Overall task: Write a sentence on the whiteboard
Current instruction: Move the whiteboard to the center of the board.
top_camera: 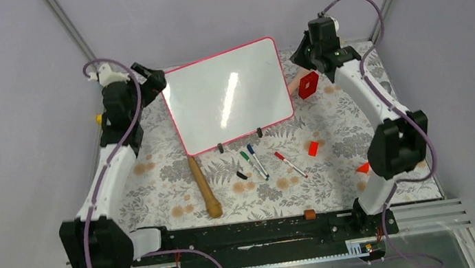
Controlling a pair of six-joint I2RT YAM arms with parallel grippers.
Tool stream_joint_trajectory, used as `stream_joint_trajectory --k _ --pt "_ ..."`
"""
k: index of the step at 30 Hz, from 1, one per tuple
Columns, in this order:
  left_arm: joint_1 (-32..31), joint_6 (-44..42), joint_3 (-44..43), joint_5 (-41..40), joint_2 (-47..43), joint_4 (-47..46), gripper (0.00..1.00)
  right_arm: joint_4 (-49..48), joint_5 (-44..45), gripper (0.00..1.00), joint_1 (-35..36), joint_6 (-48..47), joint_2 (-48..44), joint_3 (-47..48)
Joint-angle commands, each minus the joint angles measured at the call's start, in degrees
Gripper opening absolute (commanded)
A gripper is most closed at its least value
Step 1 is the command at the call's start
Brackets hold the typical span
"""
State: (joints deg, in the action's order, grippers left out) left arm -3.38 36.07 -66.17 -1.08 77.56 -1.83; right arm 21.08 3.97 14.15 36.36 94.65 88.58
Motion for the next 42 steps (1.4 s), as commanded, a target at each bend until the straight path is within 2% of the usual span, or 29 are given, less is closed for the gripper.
stream_joint_trajectory --k 1,4,6,8,12,16,19,22,27,31,33,35,42 --pt "-0.3 2.8 11.6 -3.3 -13.3 -5.8 0.96 0.2 -5.4 0.0 -4.1 0.5 10.2 11.8" --pt "-0.5 3.8 18.3 -2.5 -18.9 -6.6 0.97 0.3 -9.7 0.0 -6.1 -0.4 16.0 17.1" --pt "-0.5 4.0 22.2 -4.7 -21.6 -7.6 0.98 1.5 -10.8 0.0 -6.9 -1.2 19.8 20.2" --pt "-0.5 3.7 24.9 -5.9 -22.9 -8.3 0.99 3.8 -15.5 0.0 -7.6 -1.7 24.3 26.3" --pt "-0.5 5.8 29.8 -5.1 -21.7 -13.0 0.99 11.7 -23.0 0.0 -8.2 -1.3 34.2 39.5" --pt "0.1 6.6 34.2 -3.9 -18.7 -22.6 0.99 12.7 -26.7 0.0 -8.2 0.8 39.5 43.4" --pt "5.6 9.6 31.3 3.0 -13.9 -23.7 0.99 11.4 -29.8 0.0 -8.3 3.0 41.8 43.7" --pt "10.9 14.1 29.7 13.4 -7.4 -31.0 0.99 10.2 -34.7 0.0 -8.3 5.4 43.3 43.5" --pt "11.9 15.5 28.3 23.4 0.4 -40.3 0.98 8.2 -37.6 0.0 -8.3 6.6 42.8 41.1" --pt "11.9 23.8 28.0 31.6 9.8 -55.5 0.96 6.2 -40.0 0.0 -8.4 7.6 41.8 38.2" --pt "11.9 28.7 28.1 32.8 14.5 -64.3 0.94 4.4 -41.0 0.0 -8.3 8.6 40.7 35.4" --pt "11.9 31.3 28.2 32.6 17.0 -68.2 0.93 1.7 -41.8 0.0 -8.2 9.2 39.0 32.0" --pt "10.8 32.6 26.9 35.6 19.9 -71.9 0.91 -2.7 -42.2 0.0 -8.2 9.3 33.7 22.0"
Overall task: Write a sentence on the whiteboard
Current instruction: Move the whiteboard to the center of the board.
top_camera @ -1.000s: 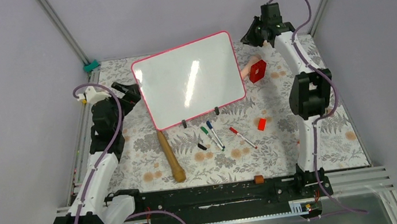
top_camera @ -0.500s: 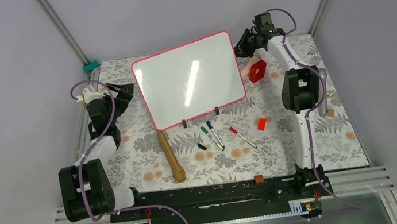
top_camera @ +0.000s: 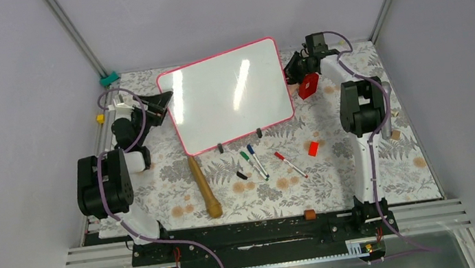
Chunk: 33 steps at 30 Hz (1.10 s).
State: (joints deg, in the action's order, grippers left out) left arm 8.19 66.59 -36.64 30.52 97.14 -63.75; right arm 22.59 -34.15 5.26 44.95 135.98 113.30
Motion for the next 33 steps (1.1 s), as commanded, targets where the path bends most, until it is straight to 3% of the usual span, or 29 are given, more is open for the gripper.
stream_joint_trajectory --k 1,17,33 --pt "-1.0 1.8 -2.7 4.2 0.5 -9.7 0.91 -4.9 -4.0 0.0 0.7 0.9 -8.2 -3.9" --pt "-6.0 -2.4 -0.7 5.3 -1.9 -5.9 0.89 -7.2 0.6 0.0 0.6 -2.5 -18.1 -16.6" --pt "-10.9 -11.6 4.6 -0.7 -15.2 8.6 0.97 -5.1 4.0 0.0 -3.2 -2.8 -21.4 -16.3"
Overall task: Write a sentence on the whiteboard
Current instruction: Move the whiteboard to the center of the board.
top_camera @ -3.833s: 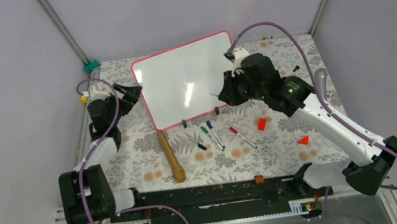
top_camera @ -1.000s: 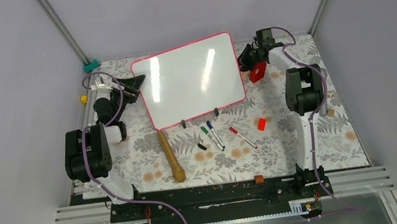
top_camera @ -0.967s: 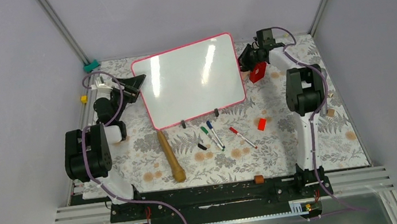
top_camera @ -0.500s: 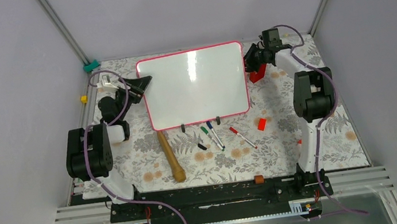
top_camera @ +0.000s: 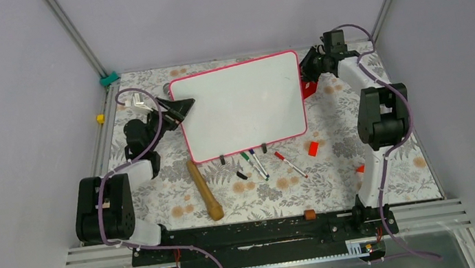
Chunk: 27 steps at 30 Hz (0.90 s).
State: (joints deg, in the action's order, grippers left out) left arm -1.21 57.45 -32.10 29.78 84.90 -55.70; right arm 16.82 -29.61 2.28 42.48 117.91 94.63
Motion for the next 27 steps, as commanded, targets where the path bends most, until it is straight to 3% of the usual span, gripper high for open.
stream_joint_trajectory --k 1,11,16,20,27 --pt "-1.5 -3.2 -0.2 -0.3 -3.0 1.3 0.99 1.5 -0.1 0.0 -0.4 -0.7 -3.3 3.1" --pt "-1.4 -14.4 -3.8 -9.6 -8.1 18.4 0.99 8.5 3.4 0.0 -2.0 -3.6 -1.1 10.8" --pt "-1.4 -14.8 -1.6 -15.0 -13.9 21.4 0.99 9.7 6.8 0.0 -4.9 -4.0 -2.4 12.1" --pt "-2.9 -13.9 0.6 -19.9 -20.5 26.0 0.99 9.7 11.8 0.0 -5.8 -3.8 -6.1 10.9" --pt "-3.0 -14.4 -2.1 -28.5 -33.2 46.5 0.99 9.9 19.1 0.0 -5.7 -4.9 -16.7 4.4"
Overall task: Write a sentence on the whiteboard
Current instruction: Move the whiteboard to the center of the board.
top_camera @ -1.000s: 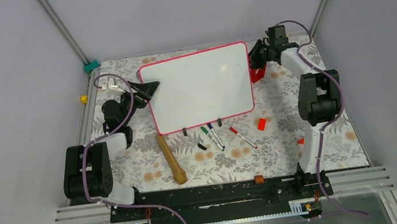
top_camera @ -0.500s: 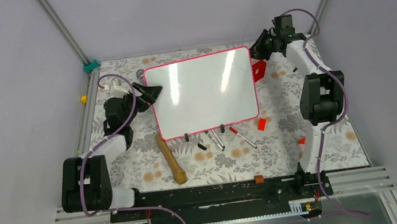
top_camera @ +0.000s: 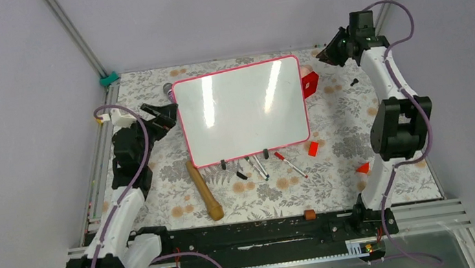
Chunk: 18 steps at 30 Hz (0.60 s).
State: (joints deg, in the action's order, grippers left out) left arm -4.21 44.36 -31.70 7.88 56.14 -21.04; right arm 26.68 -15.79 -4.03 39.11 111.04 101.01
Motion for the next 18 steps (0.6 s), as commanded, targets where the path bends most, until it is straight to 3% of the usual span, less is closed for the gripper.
stream_joint_trajectory --k 1,5,11,15,18 --pt "0.0 -1.6 -3.8 -6.6 -5.0 15.0 0.99 0.0 5.7 0.0 0.7 -1.7 -11.8 -2.9" --pt "0.0 -4.9 -9.9 -2.6 -4.2 27.1 0.99 1.4 8.7 0.0 3.3 -4.0 -19.3 -5.7" --pt "0.1 -17.8 -19.6 3.1 -2.2 40.6 0.99 5.4 19.7 0.0 19.0 -11.6 -27.7 -5.6" --pt "0.1 -20.8 -21.1 4.7 -2.8 42.1 0.99 10.4 29.4 0.0 30.1 -15.8 -27.5 -2.7" --pt "0.1 -19.6 -22.3 5.1 -1.5 41.0 0.99 14.3 42.7 0.0 36.2 -11.1 -27.0 -2.1"
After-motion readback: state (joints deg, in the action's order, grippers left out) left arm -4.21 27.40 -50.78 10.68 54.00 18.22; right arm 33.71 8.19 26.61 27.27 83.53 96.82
